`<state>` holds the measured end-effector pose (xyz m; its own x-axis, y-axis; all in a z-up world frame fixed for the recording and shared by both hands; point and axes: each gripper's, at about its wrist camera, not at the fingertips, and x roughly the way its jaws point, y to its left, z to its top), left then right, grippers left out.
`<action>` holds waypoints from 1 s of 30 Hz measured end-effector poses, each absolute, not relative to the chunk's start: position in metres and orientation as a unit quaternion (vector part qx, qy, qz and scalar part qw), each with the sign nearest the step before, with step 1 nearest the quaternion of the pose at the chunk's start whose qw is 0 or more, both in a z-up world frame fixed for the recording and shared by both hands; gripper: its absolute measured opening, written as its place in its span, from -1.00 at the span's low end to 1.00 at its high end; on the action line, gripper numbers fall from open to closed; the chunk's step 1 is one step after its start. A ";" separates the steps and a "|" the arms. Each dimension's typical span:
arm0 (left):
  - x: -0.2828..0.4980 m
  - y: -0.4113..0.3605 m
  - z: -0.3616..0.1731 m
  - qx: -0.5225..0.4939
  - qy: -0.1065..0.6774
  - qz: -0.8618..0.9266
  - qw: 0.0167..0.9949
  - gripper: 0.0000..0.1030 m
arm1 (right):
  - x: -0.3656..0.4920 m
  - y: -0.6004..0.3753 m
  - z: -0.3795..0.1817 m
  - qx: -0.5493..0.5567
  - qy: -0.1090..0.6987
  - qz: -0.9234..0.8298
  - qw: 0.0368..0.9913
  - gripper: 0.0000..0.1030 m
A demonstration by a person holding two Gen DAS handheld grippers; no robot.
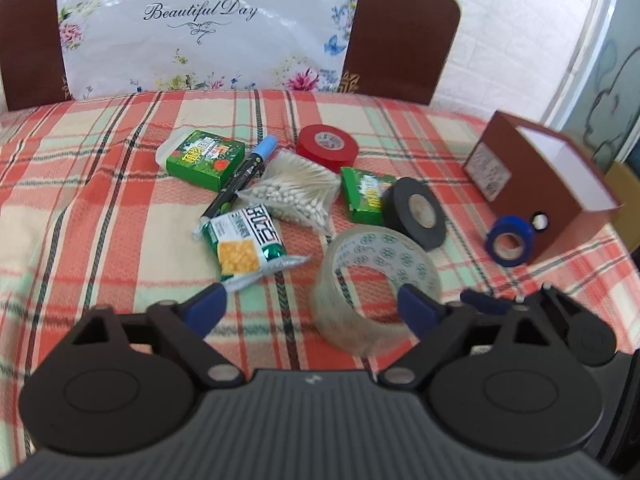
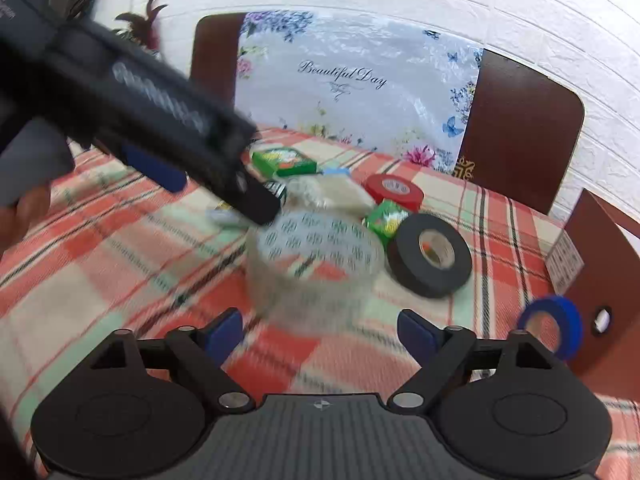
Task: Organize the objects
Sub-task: 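Grasp the clear tape roll with both tools and drop it into the brown box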
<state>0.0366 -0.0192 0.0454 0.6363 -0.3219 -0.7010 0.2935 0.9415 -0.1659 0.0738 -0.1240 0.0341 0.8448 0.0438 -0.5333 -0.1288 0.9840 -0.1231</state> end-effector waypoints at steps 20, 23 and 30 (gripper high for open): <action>0.039 -0.214 0.142 0.063 0.252 -0.351 0.900 -0.48 | 0.029 -0.265 0.098 -0.133 0.067 -0.192 0.970 0.66; 0.051 -0.257 0.137 0.073 0.255 -0.368 0.891 -0.48 | 0.027 -0.301 0.100 -0.112 0.083 -0.216 0.966 0.66; 0.068 -0.302 0.109 0.080 0.292 -0.364 0.881 -0.46 | 0.031 -0.350 0.089 -0.076 0.129 -0.217 0.965 0.66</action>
<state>0.0678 -0.3022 0.1088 0.5649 -0.5944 -0.5723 0.6882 0.7221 -0.0708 0.0312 -0.3504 0.0887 0.8726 -0.4386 -0.2149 0.3994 0.8940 -0.2030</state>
